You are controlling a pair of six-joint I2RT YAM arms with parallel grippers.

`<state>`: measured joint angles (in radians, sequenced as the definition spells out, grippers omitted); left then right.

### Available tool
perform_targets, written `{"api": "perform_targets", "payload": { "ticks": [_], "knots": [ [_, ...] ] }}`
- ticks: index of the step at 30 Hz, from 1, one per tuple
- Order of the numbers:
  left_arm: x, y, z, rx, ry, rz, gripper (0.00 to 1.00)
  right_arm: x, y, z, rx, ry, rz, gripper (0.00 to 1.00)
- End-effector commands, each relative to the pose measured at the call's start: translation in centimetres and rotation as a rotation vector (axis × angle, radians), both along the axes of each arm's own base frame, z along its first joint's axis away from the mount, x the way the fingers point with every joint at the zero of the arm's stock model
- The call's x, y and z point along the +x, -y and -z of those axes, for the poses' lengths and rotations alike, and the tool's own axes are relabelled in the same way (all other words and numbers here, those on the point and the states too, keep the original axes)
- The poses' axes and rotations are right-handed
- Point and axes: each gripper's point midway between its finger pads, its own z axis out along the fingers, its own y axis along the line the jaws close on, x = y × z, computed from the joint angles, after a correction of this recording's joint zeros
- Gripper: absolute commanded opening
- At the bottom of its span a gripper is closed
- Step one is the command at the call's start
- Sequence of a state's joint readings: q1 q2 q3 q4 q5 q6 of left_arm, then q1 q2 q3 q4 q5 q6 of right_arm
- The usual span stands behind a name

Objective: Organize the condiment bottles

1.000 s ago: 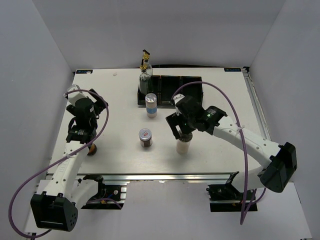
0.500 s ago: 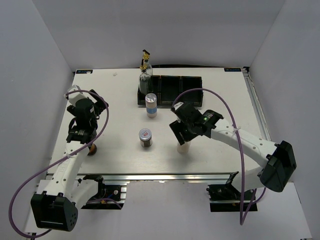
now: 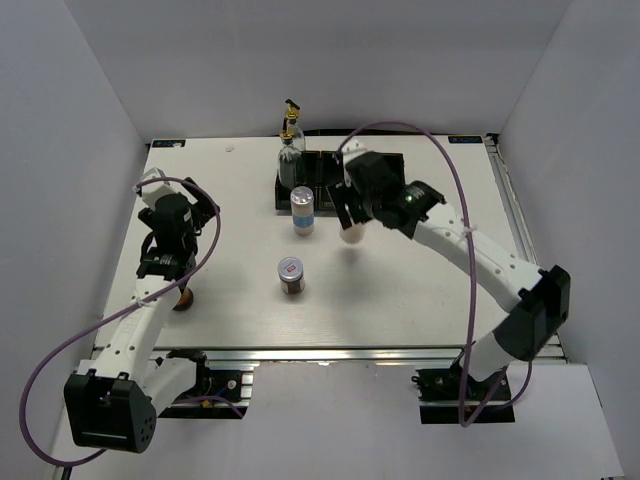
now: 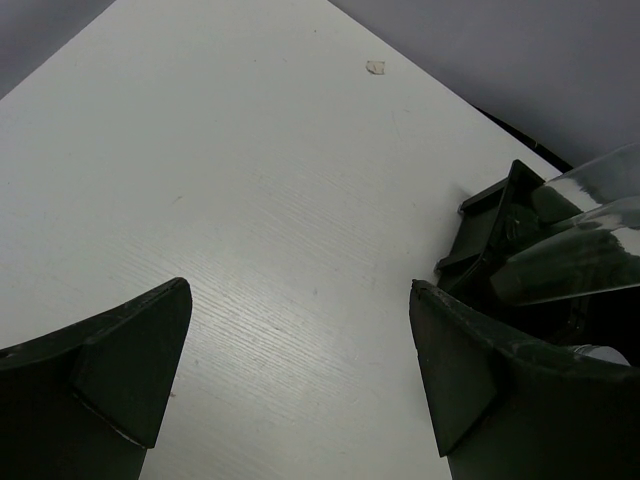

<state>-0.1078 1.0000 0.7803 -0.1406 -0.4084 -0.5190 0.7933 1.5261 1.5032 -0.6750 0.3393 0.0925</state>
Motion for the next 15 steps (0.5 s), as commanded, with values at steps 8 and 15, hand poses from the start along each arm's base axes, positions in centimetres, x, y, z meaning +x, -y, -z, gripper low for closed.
{"api": "perform_targets", "payload": {
  "ticks": [8, 15],
  "knots": [
    [0.8, -0.2, -0.4, 0.02, 0.005, -0.001, 0.98, 16.9, -2.7, -6.8, 0.101, 0.313, 0.109, 0.1],
    [1.6, -0.2, 0.8, 0.031, -0.034, -0.004, 0.98, 22.5, -2.7, -5.5, 0.131, 0.386, 0.111, 0.07]
  ]
}}
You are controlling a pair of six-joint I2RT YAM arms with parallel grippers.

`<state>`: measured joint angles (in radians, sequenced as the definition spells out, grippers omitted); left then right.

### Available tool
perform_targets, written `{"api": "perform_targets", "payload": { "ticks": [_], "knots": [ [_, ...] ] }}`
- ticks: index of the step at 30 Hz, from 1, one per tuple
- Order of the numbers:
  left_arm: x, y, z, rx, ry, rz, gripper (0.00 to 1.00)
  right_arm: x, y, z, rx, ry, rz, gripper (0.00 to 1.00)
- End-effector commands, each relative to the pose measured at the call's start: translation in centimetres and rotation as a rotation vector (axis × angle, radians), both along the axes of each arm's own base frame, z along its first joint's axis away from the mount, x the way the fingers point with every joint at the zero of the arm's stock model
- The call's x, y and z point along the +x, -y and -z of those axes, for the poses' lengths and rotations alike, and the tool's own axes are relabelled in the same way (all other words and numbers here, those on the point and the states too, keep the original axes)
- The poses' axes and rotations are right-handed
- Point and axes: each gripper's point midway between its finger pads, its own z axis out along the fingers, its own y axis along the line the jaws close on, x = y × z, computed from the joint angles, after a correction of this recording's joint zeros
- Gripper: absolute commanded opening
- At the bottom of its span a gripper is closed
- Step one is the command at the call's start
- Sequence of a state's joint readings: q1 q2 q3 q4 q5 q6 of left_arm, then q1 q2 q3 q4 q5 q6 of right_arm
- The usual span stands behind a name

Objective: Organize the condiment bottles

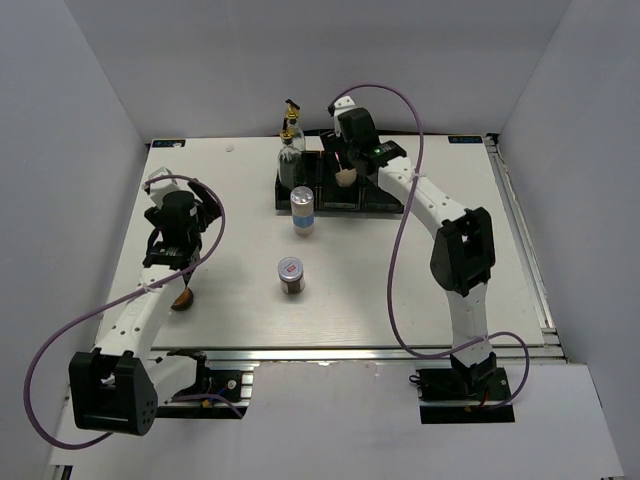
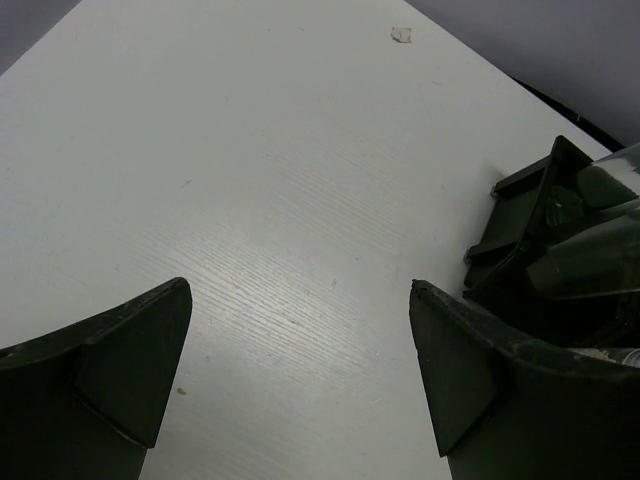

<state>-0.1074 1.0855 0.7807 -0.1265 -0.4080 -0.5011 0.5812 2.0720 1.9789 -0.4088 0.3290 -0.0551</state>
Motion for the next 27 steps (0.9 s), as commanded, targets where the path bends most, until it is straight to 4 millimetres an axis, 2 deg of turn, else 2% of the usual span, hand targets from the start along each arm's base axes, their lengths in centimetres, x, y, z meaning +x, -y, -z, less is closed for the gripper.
{"api": "perform_targets", "payload": {
  "ticks": [1, 5, 11, 14, 16, 18, 20, 21, 24, 27],
  "knots": [
    [0.7, -0.2, -1.8, 0.009, 0.041, -0.008, 0.98, 3.1, -1.0, -7.1, 0.118, 0.213, -0.041, 0.07],
    [1.0, 0.0, -1.6, 0.005, 0.042, 0.004, 0.98, 4.8, -1.2, -4.8, 0.132, 0.209, -0.055, 0.09],
    [1.2, 0.1, -1.4, 0.008, 0.033, 0.009, 0.98, 7.3, -1.1, -3.1, 0.148, 0.239, -0.048, 0.14],
    [1.2, 0.0, -1.2, 0.016, 0.024, 0.006, 0.98, 8.1, -1.4, -2.4, 0.143, 0.25, -0.052, 0.24],
    [1.1, -0.1, -1.0, 0.024, 0.012, 0.004, 0.98, 8.6, -1.5, -1.5, 0.136, 0.243, -0.052, 0.33],
    [1.1, -0.3, -1.0, 0.03, 0.005, -0.001, 0.98, 9.0, -1.5, -1.3, 0.14, 0.241, -0.052, 0.47],
    [1.1, -0.3, -1.0, 0.03, 0.003, -0.001, 0.98, 9.1, -1.4, -1.3, 0.144, 0.242, -0.049, 0.66],
    [1.1, -0.2, -1.0, 0.03, 0.003, 0.001, 0.98, 9.1, -1.5, -1.3, 0.146, 0.241, -0.05, 0.89],
    [1.1, -0.1, -1.2, 0.025, 0.009, 0.007, 0.98, 8.7, -1.5, -1.7, 0.145, 0.236, -0.059, 0.89],
    [1.1, 0.1, -1.5, 0.021, 0.012, 0.016, 0.98, 8.1, -1.3, -3.9, 0.148, 0.266, -0.075, 0.89]
  ]
}}
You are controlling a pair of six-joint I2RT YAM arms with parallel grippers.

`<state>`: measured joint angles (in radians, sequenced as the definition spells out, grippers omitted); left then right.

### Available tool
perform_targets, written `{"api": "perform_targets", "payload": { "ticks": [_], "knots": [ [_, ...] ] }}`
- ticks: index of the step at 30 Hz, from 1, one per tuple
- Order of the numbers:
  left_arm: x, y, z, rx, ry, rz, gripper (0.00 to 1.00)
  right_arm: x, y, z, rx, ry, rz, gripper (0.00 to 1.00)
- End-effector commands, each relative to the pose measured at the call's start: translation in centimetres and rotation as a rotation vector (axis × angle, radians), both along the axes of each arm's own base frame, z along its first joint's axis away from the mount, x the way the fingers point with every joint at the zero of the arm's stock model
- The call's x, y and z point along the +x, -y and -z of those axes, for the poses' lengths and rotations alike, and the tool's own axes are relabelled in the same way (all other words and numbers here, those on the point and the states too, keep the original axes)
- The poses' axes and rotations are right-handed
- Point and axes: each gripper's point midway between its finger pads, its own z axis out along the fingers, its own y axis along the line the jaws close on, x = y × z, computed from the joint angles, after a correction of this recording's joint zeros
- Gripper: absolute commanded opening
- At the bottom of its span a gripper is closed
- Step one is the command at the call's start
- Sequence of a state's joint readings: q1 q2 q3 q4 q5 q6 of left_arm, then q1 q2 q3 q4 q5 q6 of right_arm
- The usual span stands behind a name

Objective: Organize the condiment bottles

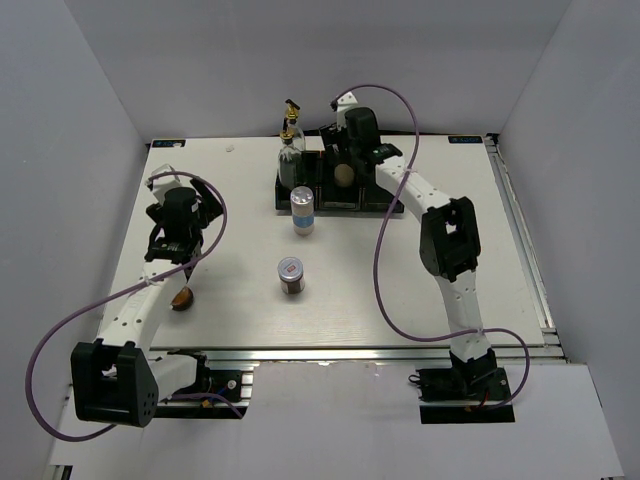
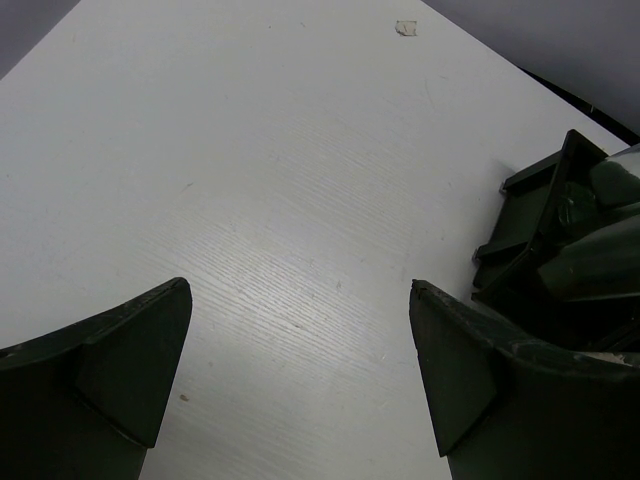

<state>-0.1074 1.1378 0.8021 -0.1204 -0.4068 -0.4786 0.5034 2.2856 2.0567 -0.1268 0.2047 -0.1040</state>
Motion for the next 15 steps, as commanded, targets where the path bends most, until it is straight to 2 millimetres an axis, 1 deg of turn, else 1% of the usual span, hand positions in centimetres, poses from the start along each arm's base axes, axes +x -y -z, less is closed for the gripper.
{"api": "perform_targets", "payload": {
  "ticks": [1, 2, 3, 6, 7, 8, 9, 10, 12, 13, 14, 15],
  "knots": [
    [0.3, 0.0, -2.4, -0.001, 0.047, 0.007, 0.98, 0.1, 0.0, -9.3, 0.072, 0.179, -0.032, 0.89],
    [0.2, 0.0, -2.6, -0.002, 0.053, 0.006, 0.98, -0.1, 0.0, -10.2, 0.063, 0.196, -0.041, 0.9],
    [0.1, 0.0, -2.7, 0.0, 0.049, 0.006, 0.98, -0.4, 0.3, -11.7, 0.066, 0.22, -0.043, 0.89],
    [0.0, -0.1, -3.4, 0.004, 0.052, 0.001, 0.98, -1.4, 0.8, -13.8, 0.06, 0.236, -0.048, 0.89],
    [0.0, -0.1, -3.7, 0.003, 0.055, 0.001, 0.98, -2.2, 1.0, -14.6, 0.061, 0.239, -0.062, 0.89],
    [0.0, -0.1, -4.1, 0.001, 0.062, 0.0, 0.98, -2.8, 1.1, -14.9, 0.061, 0.236, -0.073, 0.9],
    [0.0, -0.1, -4.3, -0.004, 0.067, 0.004, 0.98, -4.2, 0.8, -16.5, 0.082, 0.247, -0.116, 0.89],
    [-0.2, 0.0, -4.6, -0.007, 0.076, 0.006, 0.98, -5.0, 0.6, -15.5, 0.077, 0.217, -0.142, 0.89],
    [-0.3, 0.3, -4.8, -0.023, 0.089, 0.018, 0.98, -7.1, -0.2, -15.1, 0.089, 0.171, -0.215, 0.89],
    [-0.4, 0.4, -4.9, -0.027, 0.092, 0.025, 0.98, -8.7, -0.3, -16.4, 0.103, 0.176, -0.243, 0.89],
    [-0.7, 0.5, -5.2, -0.035, 0.106, 0.028, 0.98, -10.2, -0.9, -14.4, 0.097, 0.121, -0.273, 0.9],
    [-0.9, 0.6, -4.9, -0.039, 0.103, 0.034, 0.98, -11.1, -1.1, -13.9, 0.1, 0.105, -0.287, 0.89]
  ]
}}
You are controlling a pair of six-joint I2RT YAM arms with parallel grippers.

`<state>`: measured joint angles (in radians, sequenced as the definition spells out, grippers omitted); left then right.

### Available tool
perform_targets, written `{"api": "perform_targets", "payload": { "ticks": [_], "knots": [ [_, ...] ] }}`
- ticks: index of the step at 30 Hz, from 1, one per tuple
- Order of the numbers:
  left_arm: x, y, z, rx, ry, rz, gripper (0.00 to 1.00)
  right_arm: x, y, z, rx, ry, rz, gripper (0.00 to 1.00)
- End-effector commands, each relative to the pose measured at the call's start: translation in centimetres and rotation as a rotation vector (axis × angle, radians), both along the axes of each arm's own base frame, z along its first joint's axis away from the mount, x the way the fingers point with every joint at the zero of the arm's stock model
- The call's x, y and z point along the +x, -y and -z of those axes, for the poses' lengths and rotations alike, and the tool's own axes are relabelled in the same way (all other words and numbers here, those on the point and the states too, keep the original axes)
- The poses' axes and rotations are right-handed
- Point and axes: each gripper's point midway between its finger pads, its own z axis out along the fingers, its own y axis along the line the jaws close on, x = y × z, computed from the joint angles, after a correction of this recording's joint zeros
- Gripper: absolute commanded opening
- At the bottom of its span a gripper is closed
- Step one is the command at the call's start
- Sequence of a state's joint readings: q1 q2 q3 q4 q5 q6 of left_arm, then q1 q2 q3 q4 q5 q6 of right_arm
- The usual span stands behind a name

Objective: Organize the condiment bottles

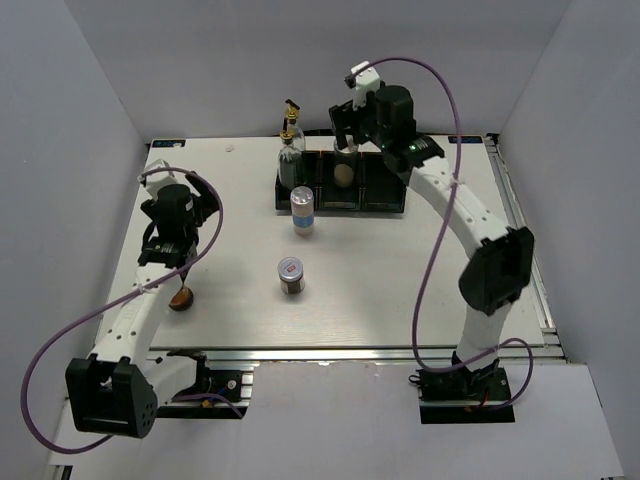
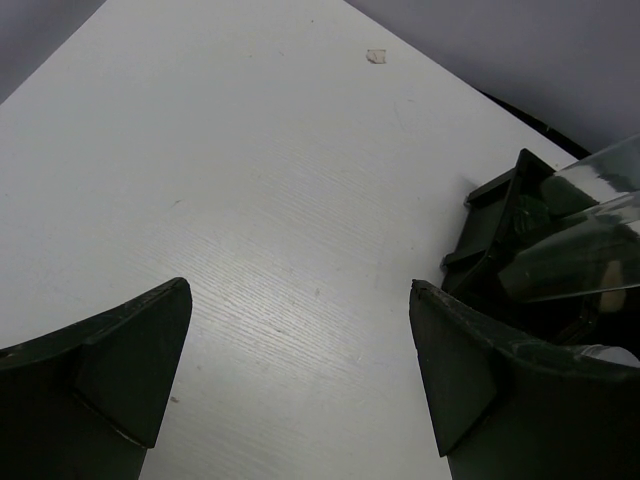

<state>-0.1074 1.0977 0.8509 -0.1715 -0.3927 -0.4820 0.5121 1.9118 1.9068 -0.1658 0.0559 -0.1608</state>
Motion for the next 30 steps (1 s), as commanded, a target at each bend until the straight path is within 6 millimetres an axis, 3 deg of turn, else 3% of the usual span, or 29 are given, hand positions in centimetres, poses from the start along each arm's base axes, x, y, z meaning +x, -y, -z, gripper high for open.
{"api": "perform_targets", "payload": {
  "ticks": [1, 3, 7, 10, 12, 14, 15, 19, 30],
  "knots": [
    [-0.7, 0.4, -2.2, -0.026, 0.068, 0.026, 0.98, -6.0, -2.5, 1.9, -0.003, -0.082, -0.169, 0.89],
    [-1.4, 0.3, -1.9, -0.027, 0.066, 0.019, 0.98, -8.2, -3.4, 2.1, -0.001, -0.084, -0.224, 0.89],
    [-2.1, 0.2, -1.5, -0.031, 0.073, 0.02, 0.98, -12.0, -6.8, 5.4, -0.043, -0.149, -0.319, 0.89],
    [-2.4, 0.2, -1.4, -0.035, 0.083, 0.02, 0.98, -12.8, -8.8, 7.3, -0.065, -0.173, -0.3, 0.89],
    [-2.6, -0.1, -1.5, -0.024, 0.084, 0.01, 0.98, -12.2, -9.5, 8.9, -0.073, -0.172, -0.248, 0.89],
    [-2.8, -0.7, -2.2, -0.01, 0.092, -0.024, 0.98, -11.8, -10.7, 9.1, -0.049, -0.155, -0.212, 0.89],
    [-2.8, -0.8, -2.3, -0.008, 0.091, -0.028, 0.98, -11.0, -10.6, 10.3, -0.053, -0.171, -0.155, 0.9],
    [-2.9, -0.6, -2.9, -0.01, 0.112, -0.017, 0.98, -9.5, -11.4, 10.8, -0.036, -0.161, -0.076, 0.89],
    [-3.1, -1.1, -3.1, 0.0, 0.115, -0.039, 0.98, -8.0, -12.9, 14.7, -0.091, -0.204, -0.073, 0.89]
  ]
}}
